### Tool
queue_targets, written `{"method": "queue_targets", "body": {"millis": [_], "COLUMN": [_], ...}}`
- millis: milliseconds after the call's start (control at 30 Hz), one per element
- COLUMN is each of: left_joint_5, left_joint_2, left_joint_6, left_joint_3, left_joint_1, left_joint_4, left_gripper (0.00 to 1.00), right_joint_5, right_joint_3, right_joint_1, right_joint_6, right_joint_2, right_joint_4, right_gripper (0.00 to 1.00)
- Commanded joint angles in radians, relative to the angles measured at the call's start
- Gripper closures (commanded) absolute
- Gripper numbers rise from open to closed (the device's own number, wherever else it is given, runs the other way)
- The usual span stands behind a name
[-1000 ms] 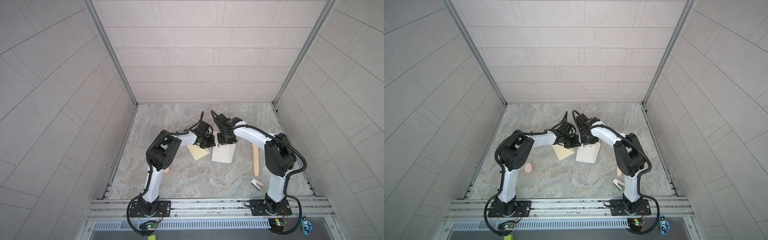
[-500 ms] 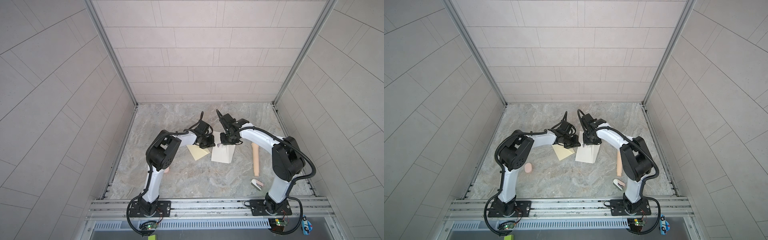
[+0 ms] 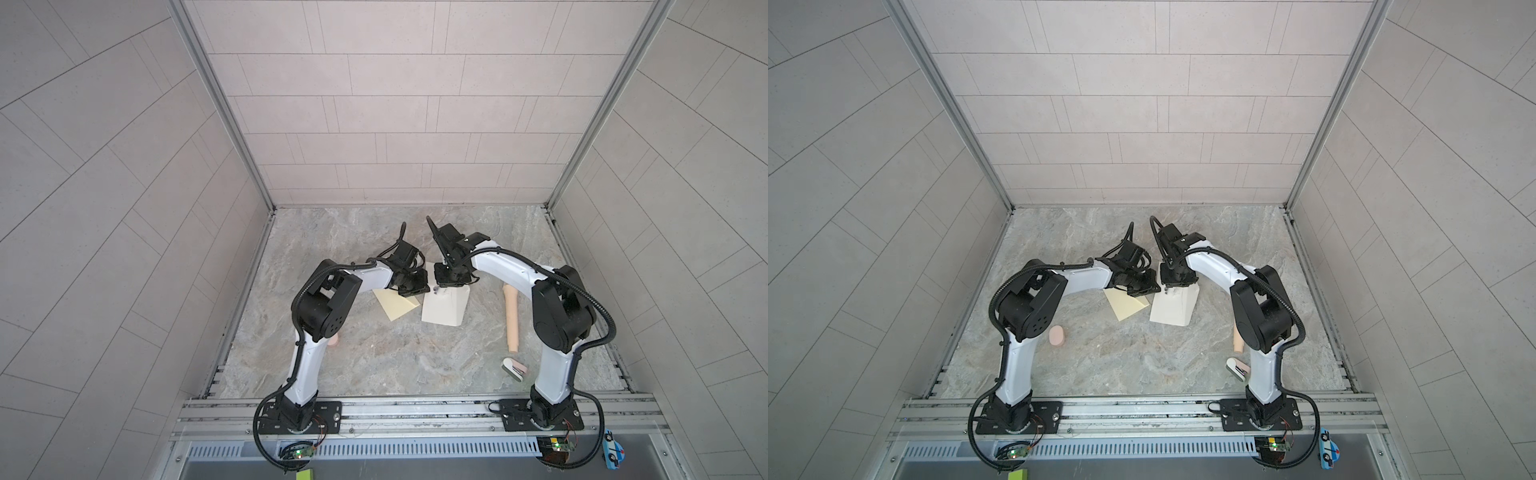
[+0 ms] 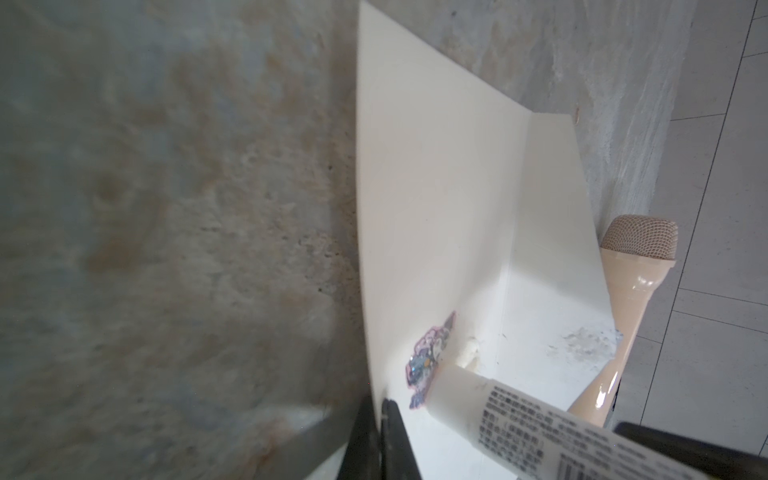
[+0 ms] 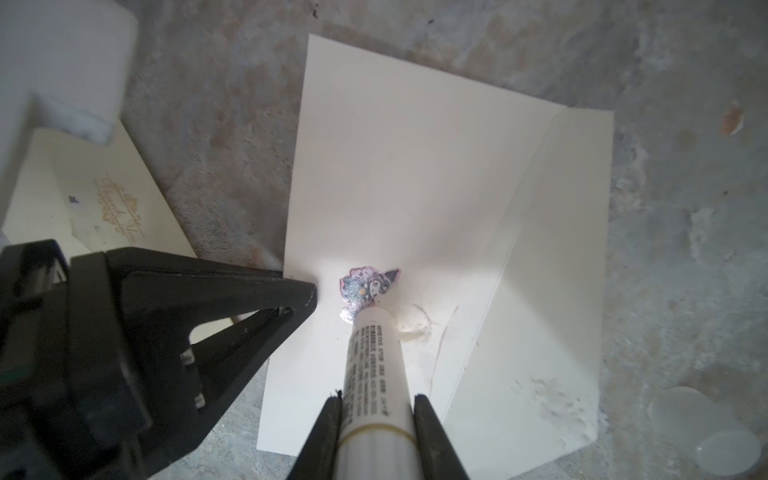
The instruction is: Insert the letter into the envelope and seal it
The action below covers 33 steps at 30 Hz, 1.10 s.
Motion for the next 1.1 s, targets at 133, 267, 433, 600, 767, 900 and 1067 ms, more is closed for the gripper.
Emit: {"method": "queue_targets", "body": {"millis": [133,267,433,600,767,900,1067], "left_joint_5": [-0.037,-0.047,-0.047,-0.048,-0.053,-0.053,-0.053], "left_joint_2": [-0.022,-0.031,-0.033,-0.035,-0.041,-0.045,-0.048], "left_joint_6": [0.017,0.017,0.019,0.023,0.025,0.027,0.028], "left_joint_3": [-0.025,-0.031,-0.041,-0.049,-0.060,-0.064,-0.062], "left_joint_1": [-0.008,-0.006,-0.003,-0.003,0.002,0.003,0.003], "left_joint_4": [-0.059,-0.064,-0.072,-0.074,-0.078,-0.077,-0.080], "left_gripper": [1.00,1.00,1.00,1.00,1.00,1.00,1.00], "right_joint_5": [0.164,0.286,0.307,0.290,0.287,0.288,0.281], "right_joint_3": [0.015,0.015,-0.011,-0.026,-0.042,-0.056,-0.056], "right_joint_1": [0.012,0.010,-0.002,-0.016,-0.036,-0.049,-0.049], "right_joint_6": [0.010,0.015,0.010,0.004,0.001,0.000,-0.002], "right_joint_2": [0.073,0.081,0.081,0.076,0.073,0.065,0.065], "right_joint_4": [-0.074,-0.109,-0.105,-0.097,-0.098,-0.094,-0.097], "right_gripper": [1.00,1.00,1.00,1.00,1.00,1.00,1.00]}}
